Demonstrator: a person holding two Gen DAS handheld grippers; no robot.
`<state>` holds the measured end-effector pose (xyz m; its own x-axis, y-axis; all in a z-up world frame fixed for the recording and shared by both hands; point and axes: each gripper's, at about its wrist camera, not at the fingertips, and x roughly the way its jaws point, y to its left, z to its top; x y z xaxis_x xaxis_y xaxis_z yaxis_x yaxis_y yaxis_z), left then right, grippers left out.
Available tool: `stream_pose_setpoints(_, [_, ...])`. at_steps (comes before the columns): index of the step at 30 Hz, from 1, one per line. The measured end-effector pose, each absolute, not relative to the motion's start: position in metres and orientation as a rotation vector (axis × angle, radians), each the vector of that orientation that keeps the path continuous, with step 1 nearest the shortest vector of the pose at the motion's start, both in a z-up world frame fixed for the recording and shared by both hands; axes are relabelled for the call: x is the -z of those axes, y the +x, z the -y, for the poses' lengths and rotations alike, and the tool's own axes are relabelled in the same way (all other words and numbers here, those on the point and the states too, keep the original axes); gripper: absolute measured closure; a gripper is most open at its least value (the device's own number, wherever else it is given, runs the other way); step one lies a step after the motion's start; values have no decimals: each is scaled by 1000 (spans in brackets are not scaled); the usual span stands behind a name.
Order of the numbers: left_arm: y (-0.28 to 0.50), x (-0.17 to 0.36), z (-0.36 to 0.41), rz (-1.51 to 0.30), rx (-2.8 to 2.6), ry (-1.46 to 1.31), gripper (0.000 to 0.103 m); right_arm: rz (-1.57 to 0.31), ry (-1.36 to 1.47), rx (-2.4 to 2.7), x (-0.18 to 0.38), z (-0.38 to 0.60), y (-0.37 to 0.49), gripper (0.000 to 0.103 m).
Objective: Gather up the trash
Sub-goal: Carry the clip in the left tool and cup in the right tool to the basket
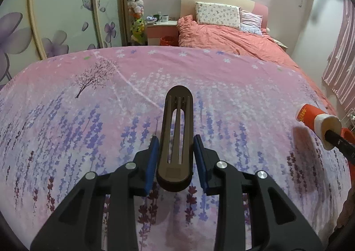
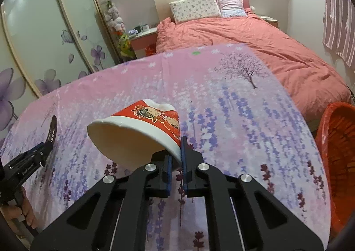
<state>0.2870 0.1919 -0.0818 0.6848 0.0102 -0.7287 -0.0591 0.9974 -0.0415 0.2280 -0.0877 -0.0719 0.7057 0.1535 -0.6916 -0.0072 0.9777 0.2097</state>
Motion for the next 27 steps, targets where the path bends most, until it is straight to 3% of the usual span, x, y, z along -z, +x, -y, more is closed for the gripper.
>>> stream_pose_setpoints(27, [222, -39, -86, -612, 182, -27, 71, -522, 263, -17, -16, 156, 141, 96])
